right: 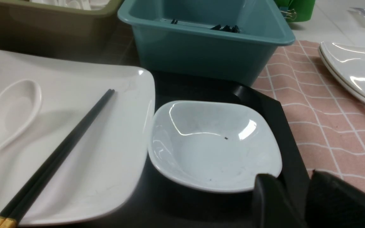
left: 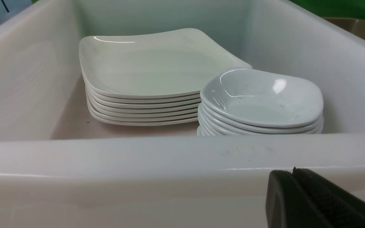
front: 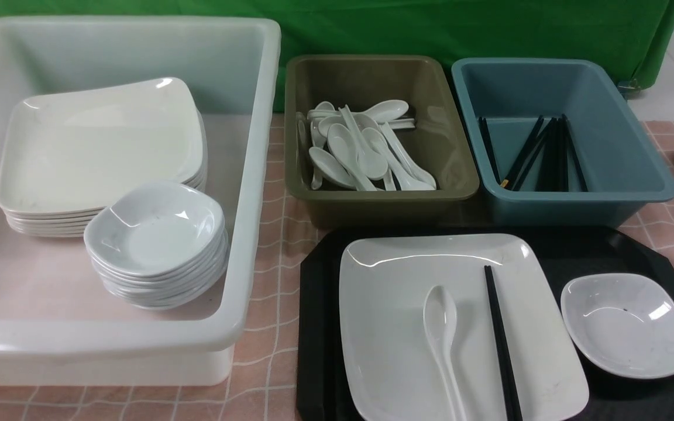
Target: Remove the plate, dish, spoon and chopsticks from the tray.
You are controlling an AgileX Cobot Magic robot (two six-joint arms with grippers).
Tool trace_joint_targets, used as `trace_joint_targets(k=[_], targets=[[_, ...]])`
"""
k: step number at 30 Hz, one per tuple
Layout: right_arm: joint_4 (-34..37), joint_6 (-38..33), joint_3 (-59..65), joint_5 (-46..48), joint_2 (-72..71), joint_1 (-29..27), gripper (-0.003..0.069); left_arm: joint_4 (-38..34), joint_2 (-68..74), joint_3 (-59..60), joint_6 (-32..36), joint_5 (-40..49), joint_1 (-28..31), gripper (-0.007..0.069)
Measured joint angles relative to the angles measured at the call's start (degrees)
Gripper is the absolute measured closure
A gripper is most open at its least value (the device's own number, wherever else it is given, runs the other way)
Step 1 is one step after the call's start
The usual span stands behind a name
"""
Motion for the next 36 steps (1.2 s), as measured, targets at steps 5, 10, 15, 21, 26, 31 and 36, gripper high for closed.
trace_joint_targets(k=[5, 10, 15, 21, 26, 31, 36], targets=[[0.00, 0.00, 0.00, 0.00, 0.00, 0.00, 0.0418, 0.00, 0.00, 0.00, 0.00, 0.00, 0.00, 0.0620], [1.94, 2.44, 0.00, -0.70, 0.00, 0.00, 0.0418, 0.00, 0.00, 0.00, 0.00, 0.00, 0.00, 0.0620], [14.42, 22.07, 0.38, -2.64, 0.00, 0.00, 0.0418, 0.00, 0.00, 0.00, 0.00, 0.00, 0.00, 0.0620], [17.46, 35.32, 0.43, -3.05, 0.00, 0.00, 0.0418, 0.00, 0.00, 0.00, 0.00, 0.00, 0.00, 0.0620], [17.82, 38.71, 0.43, -5.88, 0.00, 0.00, 0.0435, 0.00, 0.00, 0.00, 0.00, 0.00, 0.00, 0.0620], [17.82, 33.91, -5.57, -6.25, 0.20, 0.00, 0.0538, 0.00, 0.00, 0.00, 0.00, 0.00, 0.00, 0.0620], [16.63, 16.71, -23.18, 1.78, 10.81, 0.00, 0.0627, 0.00, 0.00, 0.00, 0.00, 0.00, 0.00, 0.0620]])
